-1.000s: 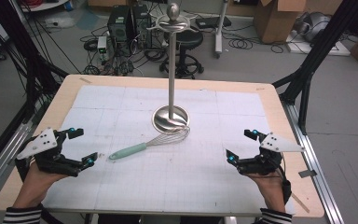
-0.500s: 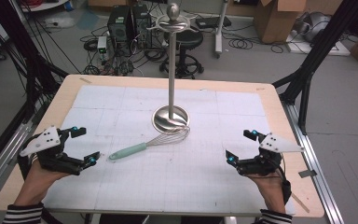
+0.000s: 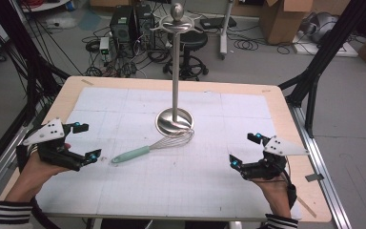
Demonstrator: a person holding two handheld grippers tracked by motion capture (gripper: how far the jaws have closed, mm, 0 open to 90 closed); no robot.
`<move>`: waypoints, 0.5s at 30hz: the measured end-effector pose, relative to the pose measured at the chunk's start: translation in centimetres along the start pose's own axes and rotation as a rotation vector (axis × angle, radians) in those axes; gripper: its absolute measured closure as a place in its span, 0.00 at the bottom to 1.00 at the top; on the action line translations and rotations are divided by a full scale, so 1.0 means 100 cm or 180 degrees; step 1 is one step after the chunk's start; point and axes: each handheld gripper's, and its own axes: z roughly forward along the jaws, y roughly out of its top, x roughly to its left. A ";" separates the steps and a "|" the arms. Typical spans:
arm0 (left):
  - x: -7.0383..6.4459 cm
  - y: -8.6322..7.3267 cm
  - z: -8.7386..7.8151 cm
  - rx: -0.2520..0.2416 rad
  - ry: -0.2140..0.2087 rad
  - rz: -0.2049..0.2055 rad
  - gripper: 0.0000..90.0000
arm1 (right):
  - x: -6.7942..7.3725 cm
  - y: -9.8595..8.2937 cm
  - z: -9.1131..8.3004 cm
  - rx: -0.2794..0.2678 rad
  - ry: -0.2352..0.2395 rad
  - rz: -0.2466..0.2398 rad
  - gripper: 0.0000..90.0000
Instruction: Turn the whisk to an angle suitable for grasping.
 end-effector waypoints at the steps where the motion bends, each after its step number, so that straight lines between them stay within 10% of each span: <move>1: 0.000 0.002 0.002 0.0034 -0.0006 0.0040 0.02 | 0.000 0.000 0.000 0.0000 0.0000 0.0000 0.00; 15: 0.005 0.034 0.036 0.0500 -0.0181 0.0286 0.02 | -0.002 0.000 -0.003 -0.0013 0.0002 0.0021 0.00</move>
